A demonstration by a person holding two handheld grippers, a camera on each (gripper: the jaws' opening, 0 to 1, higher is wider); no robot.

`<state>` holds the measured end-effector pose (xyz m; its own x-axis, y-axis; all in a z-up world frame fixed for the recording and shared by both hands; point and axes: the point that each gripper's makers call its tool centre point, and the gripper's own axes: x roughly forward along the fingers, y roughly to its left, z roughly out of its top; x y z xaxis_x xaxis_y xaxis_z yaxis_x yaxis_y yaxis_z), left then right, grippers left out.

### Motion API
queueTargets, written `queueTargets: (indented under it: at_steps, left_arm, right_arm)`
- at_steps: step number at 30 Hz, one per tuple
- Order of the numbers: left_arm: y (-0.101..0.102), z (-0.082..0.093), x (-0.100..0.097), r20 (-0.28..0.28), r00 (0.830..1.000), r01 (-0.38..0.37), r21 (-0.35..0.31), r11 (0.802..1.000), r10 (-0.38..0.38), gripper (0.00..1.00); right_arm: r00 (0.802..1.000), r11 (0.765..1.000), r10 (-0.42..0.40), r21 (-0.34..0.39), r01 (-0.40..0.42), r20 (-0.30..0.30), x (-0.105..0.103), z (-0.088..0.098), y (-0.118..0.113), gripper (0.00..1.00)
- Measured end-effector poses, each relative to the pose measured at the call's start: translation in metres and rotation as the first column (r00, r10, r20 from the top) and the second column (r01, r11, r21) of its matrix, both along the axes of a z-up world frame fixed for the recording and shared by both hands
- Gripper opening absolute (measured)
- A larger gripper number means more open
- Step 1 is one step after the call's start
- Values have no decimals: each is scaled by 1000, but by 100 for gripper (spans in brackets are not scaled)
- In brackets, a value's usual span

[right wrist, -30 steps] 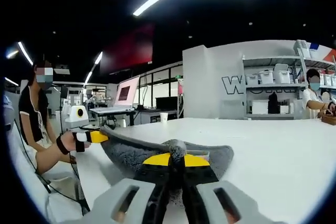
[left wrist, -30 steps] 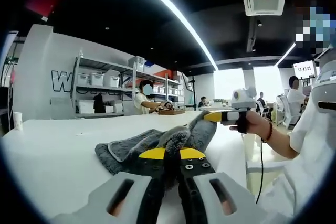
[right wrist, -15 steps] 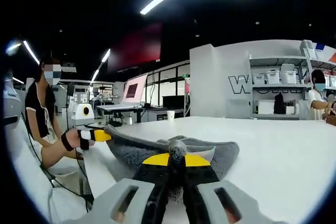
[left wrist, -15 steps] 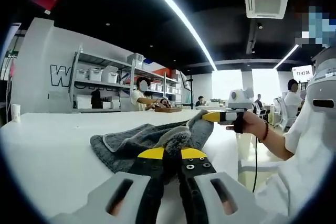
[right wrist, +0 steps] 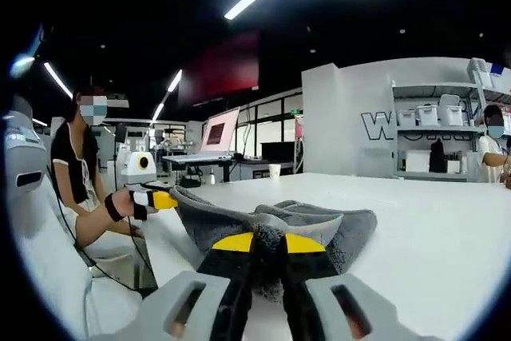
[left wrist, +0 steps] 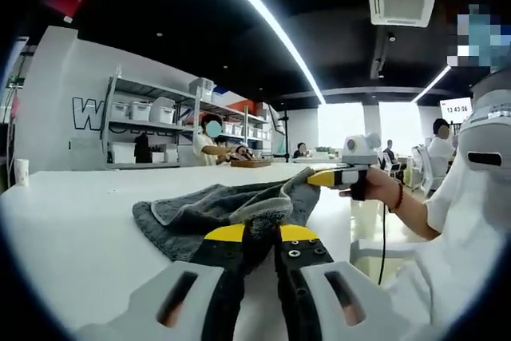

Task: Open the folded towel by lifting each exposed corner and separating the folded layers until the towel lies flat within the target outline without major curled edges

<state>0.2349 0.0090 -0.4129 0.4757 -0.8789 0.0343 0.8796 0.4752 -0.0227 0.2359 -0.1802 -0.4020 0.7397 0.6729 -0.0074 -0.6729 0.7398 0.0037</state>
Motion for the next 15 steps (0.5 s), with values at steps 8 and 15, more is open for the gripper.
queueTargets:
  at_steps: [8,15]
  left_arm:
    - [-1,-1,-10,-15,999,40,1,999,-40,19]
    - [1,-1,-15,-28,998,50,-3,999,-50,21]
  right_arm:
    - [999,998,41,-39,-41,4,-8,-1,2,10]
    - [998,997,65,-43,-66,-11,-13,-6,1,12]
